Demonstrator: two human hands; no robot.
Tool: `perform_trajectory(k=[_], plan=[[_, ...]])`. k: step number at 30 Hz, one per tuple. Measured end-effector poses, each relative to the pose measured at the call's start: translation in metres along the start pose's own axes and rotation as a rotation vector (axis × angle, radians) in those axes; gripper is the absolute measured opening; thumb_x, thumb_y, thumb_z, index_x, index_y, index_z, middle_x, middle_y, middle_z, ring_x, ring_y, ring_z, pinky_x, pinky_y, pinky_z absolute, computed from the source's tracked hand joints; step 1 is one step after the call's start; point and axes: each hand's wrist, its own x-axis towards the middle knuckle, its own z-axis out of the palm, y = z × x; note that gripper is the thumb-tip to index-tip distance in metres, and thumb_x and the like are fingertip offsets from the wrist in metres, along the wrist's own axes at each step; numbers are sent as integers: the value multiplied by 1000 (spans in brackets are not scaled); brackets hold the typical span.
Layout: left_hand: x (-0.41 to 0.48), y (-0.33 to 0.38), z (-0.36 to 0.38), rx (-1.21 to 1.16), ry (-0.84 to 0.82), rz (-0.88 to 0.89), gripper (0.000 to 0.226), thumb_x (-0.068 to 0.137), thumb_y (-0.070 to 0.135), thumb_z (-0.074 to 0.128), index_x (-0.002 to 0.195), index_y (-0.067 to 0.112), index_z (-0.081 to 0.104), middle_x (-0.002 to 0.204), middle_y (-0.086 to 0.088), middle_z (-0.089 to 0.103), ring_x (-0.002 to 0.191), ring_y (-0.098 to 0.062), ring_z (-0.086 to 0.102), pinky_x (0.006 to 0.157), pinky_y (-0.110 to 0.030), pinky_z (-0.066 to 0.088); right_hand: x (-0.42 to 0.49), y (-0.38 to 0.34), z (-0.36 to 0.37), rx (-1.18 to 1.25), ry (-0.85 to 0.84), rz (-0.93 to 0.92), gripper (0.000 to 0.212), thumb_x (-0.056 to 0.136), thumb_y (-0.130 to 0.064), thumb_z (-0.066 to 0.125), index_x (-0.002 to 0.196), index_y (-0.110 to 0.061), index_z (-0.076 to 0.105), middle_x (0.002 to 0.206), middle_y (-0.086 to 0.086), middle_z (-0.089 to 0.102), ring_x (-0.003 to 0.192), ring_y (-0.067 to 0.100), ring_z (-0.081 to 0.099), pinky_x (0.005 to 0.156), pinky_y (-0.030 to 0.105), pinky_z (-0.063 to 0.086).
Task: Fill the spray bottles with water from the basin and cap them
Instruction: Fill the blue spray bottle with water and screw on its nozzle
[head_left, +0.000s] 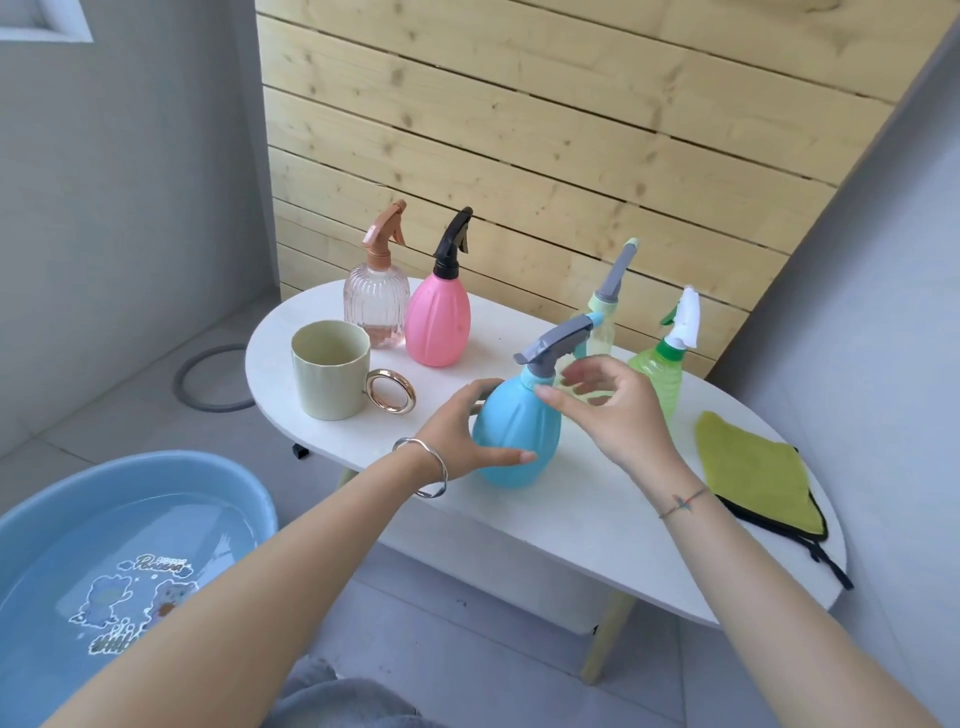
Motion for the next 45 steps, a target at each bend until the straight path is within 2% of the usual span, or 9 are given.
perform_trajectory(k=[4,7,17,24,27,32,36,40,45], plan=[[1,2,1,44,-1,-1,90,59,44,90,135,31,42,131,7,44,123,-14,46,105,-33,41,7,1,-17,-17,-47,-23,60,67,-35,84,113,-21,50,115,-11,54,109,4,49,83,3,33],[-1,5,6,18,19,-19,92,45,59,84,123,32,42,128,5,45,119,-13,48,97,-31,46,18,-2,-9,13,-205,-15,59,70,-34,82,119,-22,51,126,-9,56,123,5,46,97,14,35],[-12,14,35,-33,262,-11,78,57,39,91,108,20,35,110,7,51,100,-15,55,80,-29,48,6,-8,22,40,156,-34,44,65,-32,86,92,-21,54,82,-21,51,76,-19,48,67,5,36],[-8,16,27,8,131,-58,101,49,51,91,123,18,30,123,4,42,114,-15,50,94,-30,46,-5,-2,21,51,113,27,75,67,-34,84,124,-14,41,123,-3,42,111,0,40,89,9,30],[-1,13,4,-10,-93,-65,115,46,58,85,142,31,28,135,9,42,122,-11,48,101,-29,44,-13,8,11,90,165,29,56,69,-32,83,106,-12,47,107,-2,50,102,11,50,92,23,40],[9,12,-11,25,-229,-34,73,65,32,89,123,28,46,122,10,59,117,-3,54,95,-22,43,-11,6,15,176,-210,-7,22,87,-26,67,108,-27,61,107,-15,66,106,0,60,98,28,46],[8,9,-4,9,-163,-25,79,45,56,84,107,31,42,112,8,60,108,-9,59,89,-24,49,-3,2,18,195,-262,-59,24,91,-16,61,108,-33,57,113,-11,66,110,-5,58,97,15,43],[2,4,6,-49,-56,24,68,59,34,92,107,27,44,110,12,58,101,-9,58,72,-9,44,-4,7,21,233,-196,-74,18,90,-14,64,103,-27,62,104,-8,70,101,-1,63,89,13,45],[-4,4,16,-87,57,14,71,60,34,92,113,26,46,115,7,59,107,-11,57,82,-22,49,-6,5,23,261,-128,-71,18,87,-15,68,98,-30,65,100,-11,71,98,-2,64,88,14,47]])
